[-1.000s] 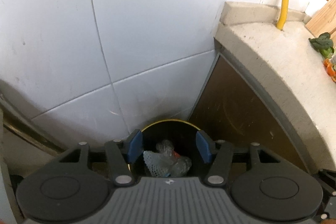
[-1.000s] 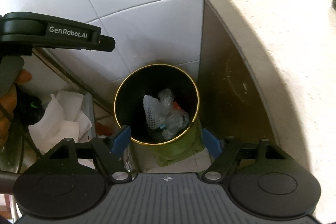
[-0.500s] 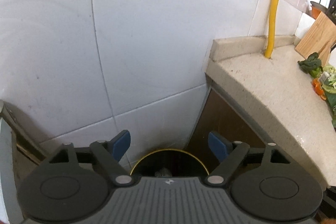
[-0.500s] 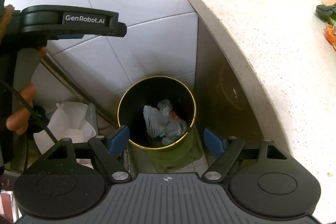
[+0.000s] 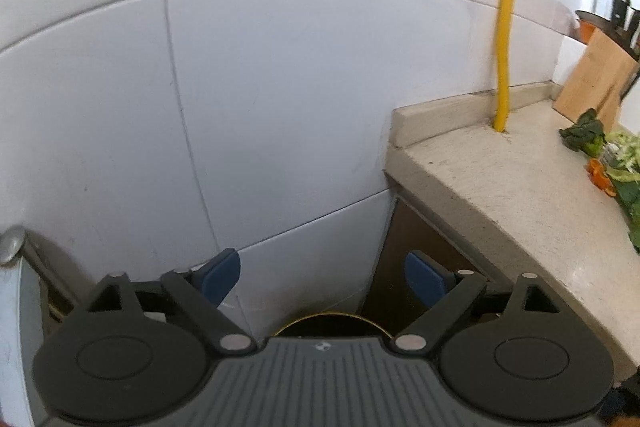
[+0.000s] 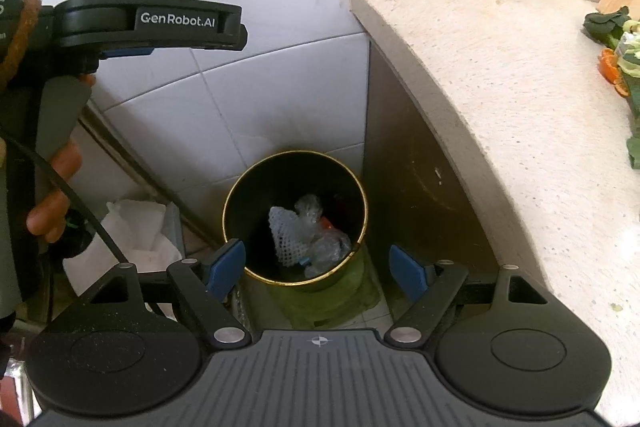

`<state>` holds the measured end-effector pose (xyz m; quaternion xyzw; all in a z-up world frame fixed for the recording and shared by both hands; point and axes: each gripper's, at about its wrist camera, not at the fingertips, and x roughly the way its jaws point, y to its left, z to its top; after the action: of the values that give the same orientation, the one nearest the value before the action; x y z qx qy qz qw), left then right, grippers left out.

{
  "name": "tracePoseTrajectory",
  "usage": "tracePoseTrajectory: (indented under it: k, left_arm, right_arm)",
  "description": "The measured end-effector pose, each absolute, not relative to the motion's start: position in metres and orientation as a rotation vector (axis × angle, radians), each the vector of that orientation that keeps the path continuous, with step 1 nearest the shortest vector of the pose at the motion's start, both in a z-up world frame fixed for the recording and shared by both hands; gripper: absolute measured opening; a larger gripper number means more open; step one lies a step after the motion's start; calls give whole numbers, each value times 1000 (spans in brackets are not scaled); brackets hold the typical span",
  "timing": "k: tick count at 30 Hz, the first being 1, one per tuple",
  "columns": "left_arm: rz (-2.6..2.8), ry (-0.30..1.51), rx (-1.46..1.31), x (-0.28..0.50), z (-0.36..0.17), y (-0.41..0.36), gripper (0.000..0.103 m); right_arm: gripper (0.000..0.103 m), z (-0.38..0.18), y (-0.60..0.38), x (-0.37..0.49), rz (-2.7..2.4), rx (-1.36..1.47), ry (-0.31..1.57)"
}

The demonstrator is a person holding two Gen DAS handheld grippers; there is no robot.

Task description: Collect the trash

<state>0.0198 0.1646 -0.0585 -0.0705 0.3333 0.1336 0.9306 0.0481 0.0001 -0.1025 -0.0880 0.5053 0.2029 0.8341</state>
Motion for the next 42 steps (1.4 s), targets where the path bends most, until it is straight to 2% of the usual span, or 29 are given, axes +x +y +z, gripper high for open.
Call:
tracePoseTrajectory:
  k: [6,26,35,42]
  left_arm:
    - [232,638,-93,16,-53,153,91]
    - [225,606,-58,14,-50,148,92]
    - [189,606,69,11,-53,125,93]
    - [169,542,147,2,-46,98,93]
  right_arm:
    - [84,-93,-7,42,397,-174,1040]
    - [86,-60,-46,27,345,-142,936]
    - [87,-39,-86,24,321,-118,877]
    - [87,-27,-121,25,293,-91,849]
